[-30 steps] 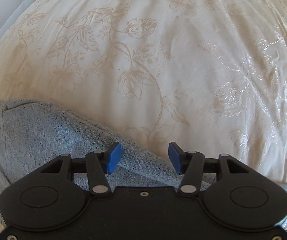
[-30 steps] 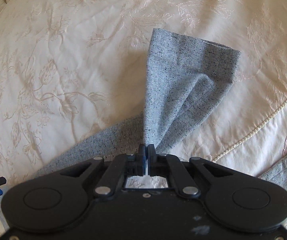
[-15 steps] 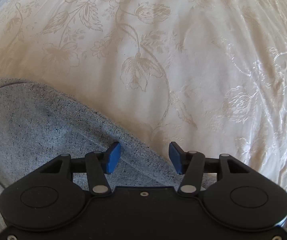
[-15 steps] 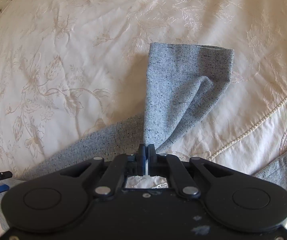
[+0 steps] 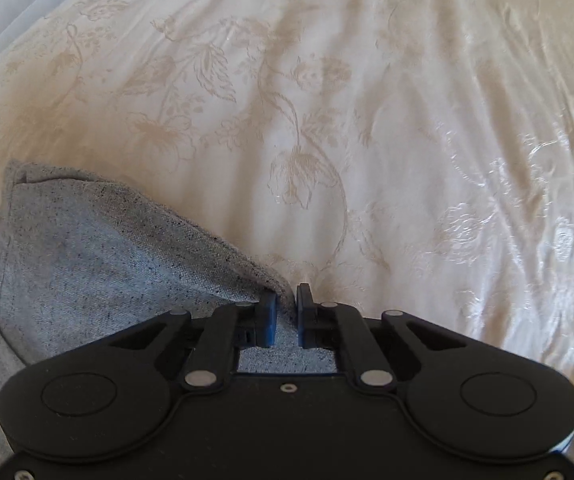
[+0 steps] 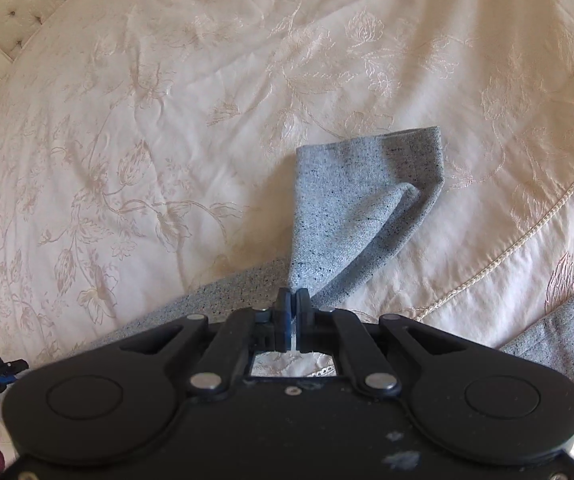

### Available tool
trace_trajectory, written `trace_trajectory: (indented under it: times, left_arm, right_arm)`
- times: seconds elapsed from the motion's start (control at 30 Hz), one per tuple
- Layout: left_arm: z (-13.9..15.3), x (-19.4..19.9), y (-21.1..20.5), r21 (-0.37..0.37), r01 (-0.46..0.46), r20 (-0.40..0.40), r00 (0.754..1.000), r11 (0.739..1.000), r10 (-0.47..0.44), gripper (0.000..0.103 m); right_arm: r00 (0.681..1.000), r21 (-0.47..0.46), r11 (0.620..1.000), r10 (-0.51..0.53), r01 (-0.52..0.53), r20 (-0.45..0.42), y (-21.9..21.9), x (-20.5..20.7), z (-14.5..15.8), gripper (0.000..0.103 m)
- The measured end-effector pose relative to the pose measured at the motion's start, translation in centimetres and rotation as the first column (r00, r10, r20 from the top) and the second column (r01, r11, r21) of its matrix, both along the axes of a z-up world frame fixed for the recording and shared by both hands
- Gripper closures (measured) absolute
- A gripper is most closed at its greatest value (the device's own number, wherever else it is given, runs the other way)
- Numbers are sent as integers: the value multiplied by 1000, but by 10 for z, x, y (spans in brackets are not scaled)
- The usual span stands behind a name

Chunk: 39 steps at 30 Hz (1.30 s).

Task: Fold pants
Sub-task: 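Grasp the waistband with the left gripper while the right gripper carries the cuff toward it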

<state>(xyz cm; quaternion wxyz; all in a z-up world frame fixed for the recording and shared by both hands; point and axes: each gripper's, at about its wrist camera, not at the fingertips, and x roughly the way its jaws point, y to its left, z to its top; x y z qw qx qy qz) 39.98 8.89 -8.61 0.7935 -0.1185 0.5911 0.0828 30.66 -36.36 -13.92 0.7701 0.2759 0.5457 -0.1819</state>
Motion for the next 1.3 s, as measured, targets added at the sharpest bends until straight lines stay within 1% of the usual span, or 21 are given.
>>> trace_trajectory:
  times: [0.07, 0.13, 0.23, 0.33, 0.47, 0.57, 0.63, 0.67, 0.73, 0.77, 0.8, 0.83, 0.87, 0.9, 0.93, 1.03, 1.17, 1.23, 1.3]
  left_arm:
    - [24, -24, 5, -12, 36, 41, 999, 999, -36, 92]
    - [41, -51, 8, -11, 72, 60, 996, 997, -71, 92]
    - [45, -95, 15, 3, 107, 61, 992, 994, -107, 92]
    - [38, -135, 14, 22, 122, 27, 992, 992, -123, 94]
    - [21, -185, 15, 29, 141, -35, 989, 990, -140, 95]
    - [4, -203, 12, 23, 167, -98, 982, 986, -164, 96]
    - [-9, -211, 11, 16, 179, -116, 978, 984, -176, 96]
    - [-15, -212, 10, 26, 186, -123, 976, 982, -182, 96]
    - [-26, -211, 9, 32, 188, -137, 974, 982, -182, 96]
    - [-31, -210, 8, 32, 184, -142, 974, 982, -178, 96]
    - [-35, -208, 8, 35, 179, -145, 974, 983, -172, 96]
    - [-39, -208, 8, 41, 175, -151, 974, 984, -167, 96]
    - [-41, -207, 8, 44, 168, -158, 975, 985, -159, 96]
    - [-43, -209, 10, 43, 157, -162, 976, 987, -148, 96]
    - [-44, -209, 10, 44, 146, -164, 977, 988, -137, 96]
    - [-41, -212, 6, 62, 128, -154, 981, 990, -117, 97]
    - [-37, -218, -3, 100, 113, -157, 983, 989, -97, 97]
    - [-37, -218, -10, 116, 113, -160, 983, 987, -94, 97]
    - [-37, -215, -17, 134, 116, -162, 982, 984, -94, 97]
  right_arm:
    - [1000, -5, 1000, 7, -7, 11, 1, -12, 11, 100]
    - [1000, -8, 1000, 6, -6, 12, 5, -30, 20, 100]
    - [1000, -28, 1000, 7, -8, -9, 13, -60, 27, 100]
    - [999, -55, 998, 10, -13, -48, 24, -89, 24, 100]
    - [992, -94, 996, -12, 1, -123, 36, -129, 9, 100]
    - [987, -99, 995, -33, 18, -156, 39, -151, -4, 100]
    - [984, -100, 995, -44, 27, -172, 41, -159, -14, 100]
    - [984, -103, 994, -46, 29, -174, 41, -161, -17, 100]
    - [983, -108, 994, -37, 17, -181, 43, -162, -23, 99]
    - [982, -108, 994, -33, 13, -185, 43, -161, -24, 97]
    - [981, -109, 994, -30, 9, -193, 43, -159, -24, 93]
    - [981, -117, 993, -29, 7, -194, 42, -159, -22, 92]
    - [982, -135, 991, -24, -2, -186, 43, -158, -17, 92]
    - [985, -153, 988, -11, -15, -172, 44, -157, -12, 89]
    - [989, -177, 983, 10, -37, -150, 46, -151, -4, 85]
    - [991, -229, 966, 98, -116, -92, 50, -138, 5, 81]
    - [978, -272, 940, 196, -208, -70, 55, -109, -5, 78]
    - [973, -287, 930, 221, -231, -69, 58, -93, -13, 78]
    - [969, -273, 930, 232, -245, -79, 60, -78, -22, 78]
